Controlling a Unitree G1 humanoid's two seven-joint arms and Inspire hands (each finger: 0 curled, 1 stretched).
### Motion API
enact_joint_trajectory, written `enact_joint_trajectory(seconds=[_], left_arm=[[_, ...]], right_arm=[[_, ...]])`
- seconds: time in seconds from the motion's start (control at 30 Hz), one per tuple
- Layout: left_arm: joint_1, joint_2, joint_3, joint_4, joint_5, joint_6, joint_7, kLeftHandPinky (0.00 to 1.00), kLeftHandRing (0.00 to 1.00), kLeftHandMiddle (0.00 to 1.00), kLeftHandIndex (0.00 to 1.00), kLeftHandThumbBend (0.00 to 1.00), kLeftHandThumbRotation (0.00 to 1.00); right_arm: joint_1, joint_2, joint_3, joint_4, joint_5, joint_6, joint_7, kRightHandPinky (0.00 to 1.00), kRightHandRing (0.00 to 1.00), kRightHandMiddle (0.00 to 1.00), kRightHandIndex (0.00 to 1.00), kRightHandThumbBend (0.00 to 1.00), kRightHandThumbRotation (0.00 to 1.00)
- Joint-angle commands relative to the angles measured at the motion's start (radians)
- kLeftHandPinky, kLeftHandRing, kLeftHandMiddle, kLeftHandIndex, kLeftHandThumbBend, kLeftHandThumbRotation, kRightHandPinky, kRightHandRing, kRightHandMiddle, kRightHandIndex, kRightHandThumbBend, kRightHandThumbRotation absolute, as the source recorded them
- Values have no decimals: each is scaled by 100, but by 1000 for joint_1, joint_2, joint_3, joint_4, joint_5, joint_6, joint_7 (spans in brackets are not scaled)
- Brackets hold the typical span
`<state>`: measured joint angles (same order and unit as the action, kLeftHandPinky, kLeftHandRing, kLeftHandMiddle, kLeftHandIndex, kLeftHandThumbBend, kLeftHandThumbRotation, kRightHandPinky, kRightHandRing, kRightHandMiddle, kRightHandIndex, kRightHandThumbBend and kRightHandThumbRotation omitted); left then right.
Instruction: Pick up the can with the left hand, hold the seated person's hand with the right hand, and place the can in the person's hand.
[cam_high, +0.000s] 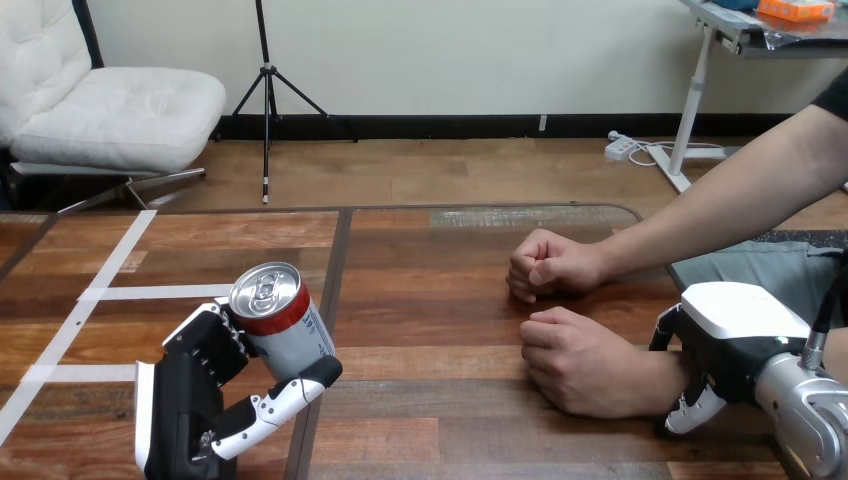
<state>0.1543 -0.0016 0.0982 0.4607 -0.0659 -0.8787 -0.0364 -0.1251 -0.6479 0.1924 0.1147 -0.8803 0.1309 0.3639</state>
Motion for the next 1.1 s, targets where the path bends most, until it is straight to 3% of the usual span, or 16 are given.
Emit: enact_joint_trajectory(seconds=[0.0, 0.77, 1.07], left_arm=[[-38, 11, 5, -64, 2, -10, -1, 43, 44, 49, 51, 72, 0], [-35, 7, 3, -75, 1, 6, 2, 41, 43, 49, 51, 72, 0], [-34, 5, 2, -77, 2, 10, 3, 42, 43, 48, 51, 73, 0]], right_arm=[[31, -9, 41, 23, 11, 8, 38, 17, 28, 40, 60, 79, 0], [33, -8, 43, 57, 24, -29, -42, 29, 40, 49, 52, 82, 0], [34, -15, 39, 68, 36, -59, -78, 35, 44, 51, 49, 78, 0]])
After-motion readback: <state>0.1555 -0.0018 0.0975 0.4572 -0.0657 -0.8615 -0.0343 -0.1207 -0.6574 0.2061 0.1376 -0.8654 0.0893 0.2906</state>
